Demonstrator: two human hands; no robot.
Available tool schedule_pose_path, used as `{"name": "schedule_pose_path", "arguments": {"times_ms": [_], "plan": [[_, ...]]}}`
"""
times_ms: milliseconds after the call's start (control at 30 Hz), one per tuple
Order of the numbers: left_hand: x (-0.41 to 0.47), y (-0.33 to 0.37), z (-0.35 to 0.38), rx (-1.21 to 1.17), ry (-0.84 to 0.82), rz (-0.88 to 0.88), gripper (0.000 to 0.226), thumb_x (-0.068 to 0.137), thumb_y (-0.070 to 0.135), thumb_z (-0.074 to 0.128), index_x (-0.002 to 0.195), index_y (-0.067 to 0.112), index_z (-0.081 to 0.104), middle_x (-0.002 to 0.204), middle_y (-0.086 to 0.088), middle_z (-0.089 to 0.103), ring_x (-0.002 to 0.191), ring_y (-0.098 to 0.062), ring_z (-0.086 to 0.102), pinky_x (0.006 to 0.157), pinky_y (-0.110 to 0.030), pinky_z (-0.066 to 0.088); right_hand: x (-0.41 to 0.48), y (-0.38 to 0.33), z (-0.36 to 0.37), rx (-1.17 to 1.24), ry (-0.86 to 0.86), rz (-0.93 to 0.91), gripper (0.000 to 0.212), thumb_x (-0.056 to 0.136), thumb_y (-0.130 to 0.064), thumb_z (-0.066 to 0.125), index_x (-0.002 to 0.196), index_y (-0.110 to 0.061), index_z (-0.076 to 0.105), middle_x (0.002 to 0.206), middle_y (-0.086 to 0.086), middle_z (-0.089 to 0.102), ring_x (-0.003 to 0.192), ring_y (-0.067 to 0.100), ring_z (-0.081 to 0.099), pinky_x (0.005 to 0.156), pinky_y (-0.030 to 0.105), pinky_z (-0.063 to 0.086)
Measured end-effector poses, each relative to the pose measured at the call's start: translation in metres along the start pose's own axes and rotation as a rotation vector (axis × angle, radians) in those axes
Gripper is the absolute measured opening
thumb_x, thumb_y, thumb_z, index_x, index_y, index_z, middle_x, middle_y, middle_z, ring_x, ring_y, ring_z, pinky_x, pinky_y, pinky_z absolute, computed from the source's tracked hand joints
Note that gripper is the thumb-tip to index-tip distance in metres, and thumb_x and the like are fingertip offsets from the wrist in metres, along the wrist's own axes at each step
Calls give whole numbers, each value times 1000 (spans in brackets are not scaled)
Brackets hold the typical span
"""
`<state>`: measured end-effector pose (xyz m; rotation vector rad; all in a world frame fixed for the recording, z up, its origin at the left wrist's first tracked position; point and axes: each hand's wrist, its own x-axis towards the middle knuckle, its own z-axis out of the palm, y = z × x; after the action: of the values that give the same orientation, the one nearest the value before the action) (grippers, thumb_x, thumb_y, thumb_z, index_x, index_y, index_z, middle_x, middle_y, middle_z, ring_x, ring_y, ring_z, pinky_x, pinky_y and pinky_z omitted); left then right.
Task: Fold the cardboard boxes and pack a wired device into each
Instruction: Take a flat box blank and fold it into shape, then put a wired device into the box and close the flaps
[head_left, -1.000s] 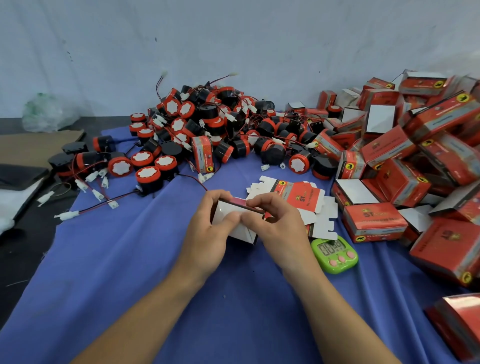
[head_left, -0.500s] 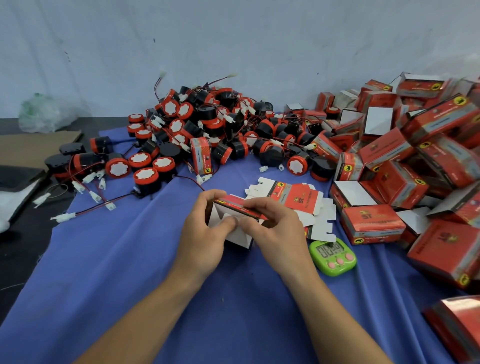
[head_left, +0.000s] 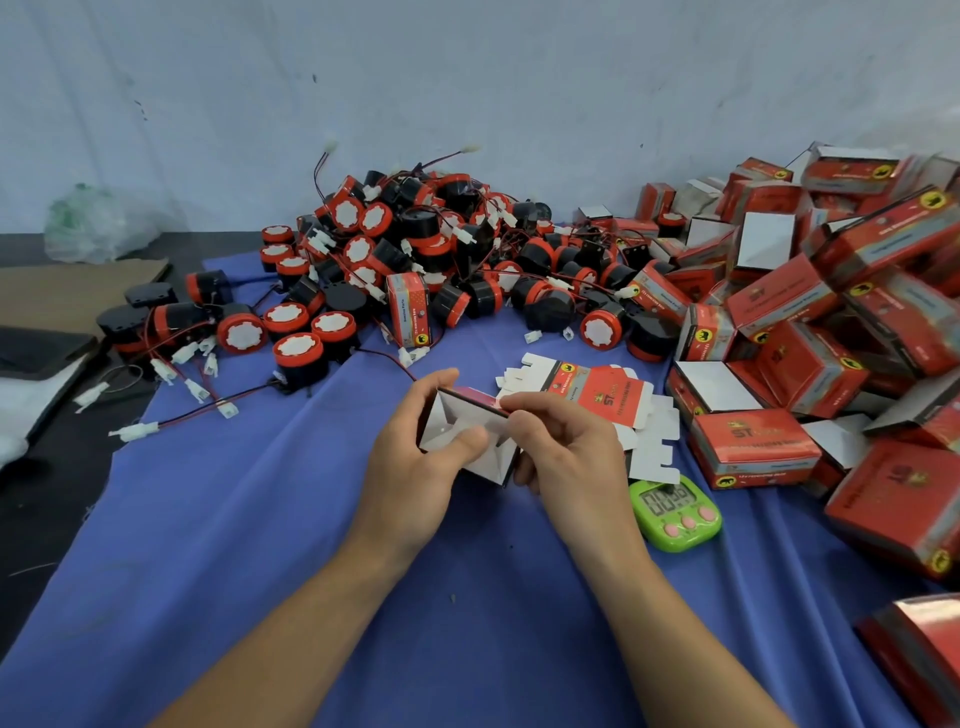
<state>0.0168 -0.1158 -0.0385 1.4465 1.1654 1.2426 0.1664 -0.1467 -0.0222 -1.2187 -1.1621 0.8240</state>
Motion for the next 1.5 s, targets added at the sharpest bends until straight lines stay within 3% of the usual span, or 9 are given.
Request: {"name": "schedule_pose_path", "arguments": {"times_ms": [200, 500, 633, 867, 1033, 1133, 1233, 1333, 1500], "plan": [[4, -6, -2, 97, 27, 14, 51, 89, 12, 74, 120, 52, 62, 105, 23, 73, 99, -2, 70, 86, -32, 61, -1, -1, 3, -13, -7, 16, 20, 93, -6, 63, 92, -20, 77, 62, -7, 66, 51, 12, 60, 48, 17, 44], [-1, 0, -4, -112, 12, 114, 71, 78, 23, 74, 140, 47, 50, 145, 29, 55, 137, 9, 47, 108, -13, 43, 5, 5, -1, 55, 127, -16, 35, 97, -2, 52, 92, -24, 79, 64, 6, 68, 54, 17, 62, 52, 26, 49], [2, -3, -2, 37, 63, 69, 67, 77, 38, 78, 135, 55, 49, 133, 32, 60, 123, 9, 57, 103, -23, 50, 6, 7, 0, 198, 92, 86, 41, 93, 13, 45, 91, -12, 78, 84, 9, 76, 65, 17, 68, 60, 24, 54], [-4, 1, -6, 539, 50, 430, 111, 83, -7, 74, 156, 58, 22, 135, 28, 53, 119, 3, 55, 95, -9, 45, 2, 12, 12, 207, -239, 80, 38, 88, -37, 69, 126, -32, 65, 115, 1, 75, 107, 20, 72, 86, 39, 62], [-10, -3, -2, 514, -78, 492, 120, 79, 1, 81, 152, 68, 15, 134, 48, 47, 123, 22, 49, 94, 5, 35, 8, 14, 13, 216, -86, 139, 51, 70, -24, 84, 118, -28, 65, 106, 6, 77, 101, 29, 74, 93, 53, 59], [1, -4, -4, 464, 85, 471, 118, 73, 25, 92, 154, 62, 14, 155, 45, 28, 140, 20, 32, 105, 1, 29, 15, 17, 6, 320, -9, 167, 45, 67, -6, 74, 111, -15, 67, 107, 23, 72, 102, 43, 69, 89, 51, 57], [11, -4, -12, 178, -35, 239, 104, 65, 37, 90, 151, 55, 35, 149, 33, 50, 133, 12, 48, 101, -8, 44, 16, 19, 0, 413, -135, 208, 54, 67, 8, 61, 116, -11, 66, 115, 31, 66, 106, 45, 65, 93, 54, 51], [19, -13, -15, 109, -117, 173, 66, 65, 22, 88, 122, 44, 65, 116, 18, 75, 109, -6, 71, 80, -21, 58, 15, 18, 2, 295, -212, 209, 60, 71, 15, 60, 122, -17, 69, 118, 16, 72, 112, 38, 68, 96, 54, 55], [26, -16, -24, 364, 140, 151, 51, 65, 45, 87, 106, 46, 55, 101, 34, 66, 94, 10, 61, 65, -12, 47, 21, 15, 5, -166, 98, 52, 55, 83, 9, 59, 112, -36, 69, 112, -13, 72, 89, 6, 72, 77, 28, 60]]}}
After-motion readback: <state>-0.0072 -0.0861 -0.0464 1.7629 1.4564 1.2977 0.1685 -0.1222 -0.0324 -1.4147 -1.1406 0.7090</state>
